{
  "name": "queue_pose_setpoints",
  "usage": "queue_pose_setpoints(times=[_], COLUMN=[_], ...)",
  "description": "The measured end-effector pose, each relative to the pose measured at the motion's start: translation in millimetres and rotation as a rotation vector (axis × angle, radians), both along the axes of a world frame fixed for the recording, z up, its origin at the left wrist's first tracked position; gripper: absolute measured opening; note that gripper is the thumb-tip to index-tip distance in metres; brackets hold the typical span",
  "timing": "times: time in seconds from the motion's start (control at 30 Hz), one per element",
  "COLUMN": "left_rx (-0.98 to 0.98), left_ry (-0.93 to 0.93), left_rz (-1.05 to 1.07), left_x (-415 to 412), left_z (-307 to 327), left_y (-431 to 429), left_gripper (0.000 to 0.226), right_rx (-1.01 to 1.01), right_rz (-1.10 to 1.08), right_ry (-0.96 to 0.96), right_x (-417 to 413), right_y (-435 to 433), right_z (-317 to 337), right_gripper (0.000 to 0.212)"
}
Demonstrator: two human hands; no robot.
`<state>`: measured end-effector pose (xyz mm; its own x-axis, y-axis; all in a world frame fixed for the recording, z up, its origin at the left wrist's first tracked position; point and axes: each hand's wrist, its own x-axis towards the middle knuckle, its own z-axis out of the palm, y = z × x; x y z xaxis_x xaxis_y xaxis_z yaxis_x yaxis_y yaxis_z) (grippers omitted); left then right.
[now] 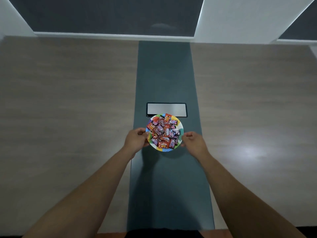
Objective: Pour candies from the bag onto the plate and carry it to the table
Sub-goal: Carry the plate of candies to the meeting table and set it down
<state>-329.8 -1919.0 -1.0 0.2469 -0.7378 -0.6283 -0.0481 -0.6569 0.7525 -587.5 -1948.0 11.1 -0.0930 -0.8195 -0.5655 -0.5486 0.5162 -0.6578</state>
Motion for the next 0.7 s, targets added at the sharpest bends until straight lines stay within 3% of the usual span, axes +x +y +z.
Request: queue_pose_setpoints(times=[0.33,0.5,0.63,0.7], left_rx=[0.051,0.081,0.093,0.094], left_ry=[-0.051,-0.091,-0.097,-0.103], left_rz=[0.1,0.098,0.117,0.116], left_x=[-3,-6,-6,-7], left_z=[-44,-71,-96,-105], left_y=[-91,-132,-157,-165], left_gripper=[0.004,0.012,0.007,0.006], right_rx=[0.028,0.031,0.039,0.057], right_rz=[0.006,-0.001,0.007,0.002], right_ry=[-0.004,0.003,0.047,0.053], right_x=[6,7,8,8], right_y=[-94,-135,-160,-170], right_z=[-39,-71,-96,-106], right_gripper=[0.019,0.006,0.008,0.02])
